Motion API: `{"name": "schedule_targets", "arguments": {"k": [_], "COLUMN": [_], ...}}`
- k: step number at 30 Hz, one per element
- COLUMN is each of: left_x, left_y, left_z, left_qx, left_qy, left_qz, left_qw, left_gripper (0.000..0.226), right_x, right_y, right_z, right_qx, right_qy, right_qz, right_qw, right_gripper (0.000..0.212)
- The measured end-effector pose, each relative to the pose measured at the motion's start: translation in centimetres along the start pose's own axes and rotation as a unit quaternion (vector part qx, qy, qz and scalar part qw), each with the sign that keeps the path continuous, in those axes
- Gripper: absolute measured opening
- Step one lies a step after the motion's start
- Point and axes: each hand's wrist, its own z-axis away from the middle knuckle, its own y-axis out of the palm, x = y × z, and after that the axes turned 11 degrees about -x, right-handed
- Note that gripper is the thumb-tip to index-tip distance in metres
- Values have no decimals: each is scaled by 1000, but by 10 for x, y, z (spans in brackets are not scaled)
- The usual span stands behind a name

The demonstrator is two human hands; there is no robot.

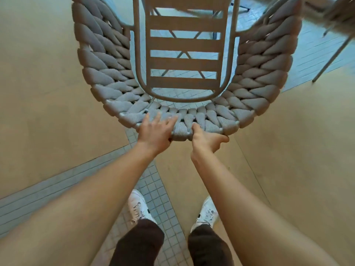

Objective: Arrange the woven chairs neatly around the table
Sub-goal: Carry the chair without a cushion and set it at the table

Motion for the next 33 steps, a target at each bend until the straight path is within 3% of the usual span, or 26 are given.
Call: {"name": "schedule_targets", "arguments": {"k": [2, 5, 7, 9, 11, 13, 14, 15, 16, 18, 24, 29, 33], "left_x": [11, 27, 37, 48, 60, 73, 80, 86, 94, 109, 131, 142, 139], "left_y": [-16, -33, -38, -40, -42, -45, -47, -50, -53, -62, -77, -85, -92], "left_z": [-17, -37, -48, -57, -63, -68, -72, -75, -79, -90, -123, -154, -181], "left_qx": [35, 41, 28, 12, 7, 10, 11, 17, 27, 41, 52, 59, 54], "left_qy": [21, 60, 80, 112, 144, 173, 185, 193, 198, 206, 246, 273, 257], "left_qz": [-5, 16, 33, 40, 39, 32, 30, 31, 30, 33, 20, 13, 3], "left_qw": [999, 997, 996, 993, 989, 984, 982, 981, 979, 977, 968, 960, 965], "left_gripper": [39, 27, 26, 26, 26, 23, 22, 22, 22, 20, 21, 27, 54], "right_x": [13, 27, 32, 39, 57, 78, 88, 94, 98, 101, 109, 128, 153], "right_y": [0, -6, -15, -20, -13, 5, 16, 24, 32, 43, 61, 74, 89], "right_z": [5, 12, 20, 25, 22, 13, 9, 7, 7, 9, 22, 22, 11], "right_qx": [29, 68, 32, -1, 34, 106, 135, 160, 174, 170, 130, 126, 124], "right_qy": [-20, -63, -207, -451, -634, -685, -676, -662, -651, -648, -645, -627, -631], "right_qz": [31, 68, 108, 158, 283, 448, 511, 548, 562, 544, 523, 526, 520], "right_qw": [999, 993, 972, 878, 719, 565, 513, 485, 481, 505, 541, 560, 562], "right_gripper": [76, 66, 62, 73, 88, 98, 97, 91, 82, 65, 50, 47, 56]}}
